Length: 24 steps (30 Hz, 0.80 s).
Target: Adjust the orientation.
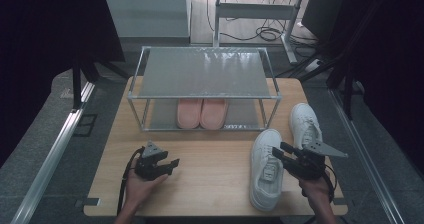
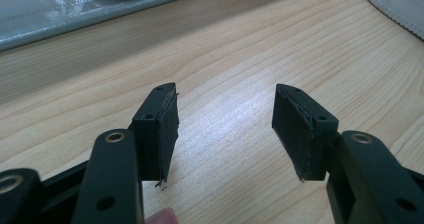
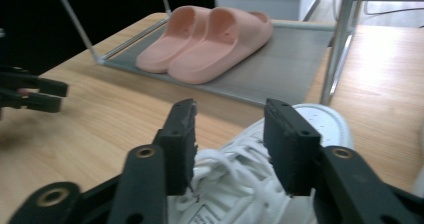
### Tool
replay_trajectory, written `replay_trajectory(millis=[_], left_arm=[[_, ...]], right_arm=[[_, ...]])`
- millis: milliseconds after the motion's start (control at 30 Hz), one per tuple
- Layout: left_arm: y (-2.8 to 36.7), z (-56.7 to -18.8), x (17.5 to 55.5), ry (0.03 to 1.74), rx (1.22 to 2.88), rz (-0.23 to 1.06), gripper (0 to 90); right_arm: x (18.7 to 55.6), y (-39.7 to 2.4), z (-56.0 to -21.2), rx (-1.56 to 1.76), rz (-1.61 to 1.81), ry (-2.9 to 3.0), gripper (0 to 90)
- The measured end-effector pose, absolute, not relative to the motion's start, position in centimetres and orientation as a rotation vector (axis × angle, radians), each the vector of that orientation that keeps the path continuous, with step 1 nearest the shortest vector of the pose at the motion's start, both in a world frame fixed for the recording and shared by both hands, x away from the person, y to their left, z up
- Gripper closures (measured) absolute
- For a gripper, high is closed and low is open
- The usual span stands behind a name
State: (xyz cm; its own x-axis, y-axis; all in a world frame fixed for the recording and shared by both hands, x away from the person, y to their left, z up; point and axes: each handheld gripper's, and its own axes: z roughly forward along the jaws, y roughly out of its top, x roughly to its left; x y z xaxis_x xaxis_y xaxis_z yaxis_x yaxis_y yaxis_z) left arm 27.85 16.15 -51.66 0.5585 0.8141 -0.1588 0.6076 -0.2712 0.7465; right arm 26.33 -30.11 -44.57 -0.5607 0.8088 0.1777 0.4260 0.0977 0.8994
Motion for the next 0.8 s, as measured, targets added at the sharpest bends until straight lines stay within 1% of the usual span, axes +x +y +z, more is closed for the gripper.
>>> replay_trajectory(millis=[100, 333, 433, 600, 800], left_arm=[[15.9, -51.8, 27.9, 1.139, 1.996, 0.317, 44.4], [16.0, -51.7, 27.9, 1.144, 1.987, 0.312, 44.4], [16.1, -51.7, 27.9, 1.139, 1.981, 0.305, 44.5], [16.1, -51.6, 27.9, 1.145, 1.968, 0.29, 44.6], [16.3, -51.5, 27.9, 1.147, 1.963, 0.292, 44.7]], right_arm=[[26.0, -29.9, -44.5, 1.206, 1.472, 2.05, 65.1], [25.3, -29.0, -44.2, 1.173, 1.448, 2.121, 80.7], [25.3, -28.3, -44.3, 1.145, 1.426, 2.16, 85.2], [25.1, -27.1, -44.5, 1.107, 1.372, 2.214, 89.2], [24.9, -25.2, -44.7, 1.051, 1.299, 2.285, 89.7]])
